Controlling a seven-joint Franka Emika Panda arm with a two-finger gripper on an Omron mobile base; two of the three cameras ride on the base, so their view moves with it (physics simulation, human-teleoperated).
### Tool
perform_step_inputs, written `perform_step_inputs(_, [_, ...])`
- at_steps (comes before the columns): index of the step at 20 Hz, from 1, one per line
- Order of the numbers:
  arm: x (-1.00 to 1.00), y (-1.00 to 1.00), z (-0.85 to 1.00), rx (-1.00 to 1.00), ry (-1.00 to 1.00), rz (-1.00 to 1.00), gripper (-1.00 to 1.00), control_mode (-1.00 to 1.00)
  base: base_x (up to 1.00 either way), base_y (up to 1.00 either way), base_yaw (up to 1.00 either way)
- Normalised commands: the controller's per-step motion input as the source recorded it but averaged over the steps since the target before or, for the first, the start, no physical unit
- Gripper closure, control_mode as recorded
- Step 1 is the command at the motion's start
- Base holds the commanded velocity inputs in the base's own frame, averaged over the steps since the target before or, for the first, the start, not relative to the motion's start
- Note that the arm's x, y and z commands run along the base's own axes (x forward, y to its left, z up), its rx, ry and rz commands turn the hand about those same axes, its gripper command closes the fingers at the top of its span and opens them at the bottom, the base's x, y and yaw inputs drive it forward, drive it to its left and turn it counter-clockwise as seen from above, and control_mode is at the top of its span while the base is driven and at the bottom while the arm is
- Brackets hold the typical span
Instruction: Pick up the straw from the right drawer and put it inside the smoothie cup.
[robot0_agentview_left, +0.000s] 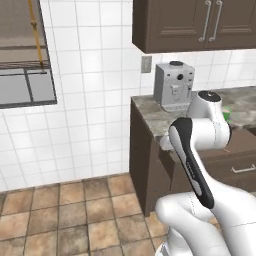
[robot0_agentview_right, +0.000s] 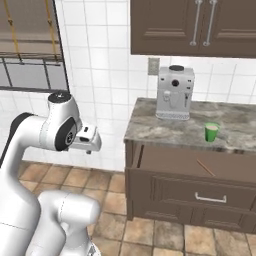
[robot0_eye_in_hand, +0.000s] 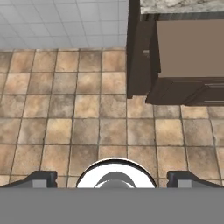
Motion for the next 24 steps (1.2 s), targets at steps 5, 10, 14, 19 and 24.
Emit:
perform_step_inputs(5, [0.00,0.00,0.00,0.00,0.00,0.00,-1.00,1.00,-0.03,-0.66,-0.07])
perform_step_inputs(10, [0.00,0.00,0.00,0.00,0.00,0.00,-1.00,1.00,0.00,-0.81,-0.06])
perform_step_inputs(14, [0.00,0.00,0.00,0.00,0.00,0.00,-1.00,1.00,0.00,-0.83,-0.02])
perform_step_inputs(19, [0.00,0.00,0.00,0.00,0.00,0.00,-1.00,1.00,0.10,-0.74,0.00])
perform_step_inputs(24, [0.00,0.00,0.00,0.00,0.00,0.00,-1.00,1.00,0.16,-0.57,0.00])
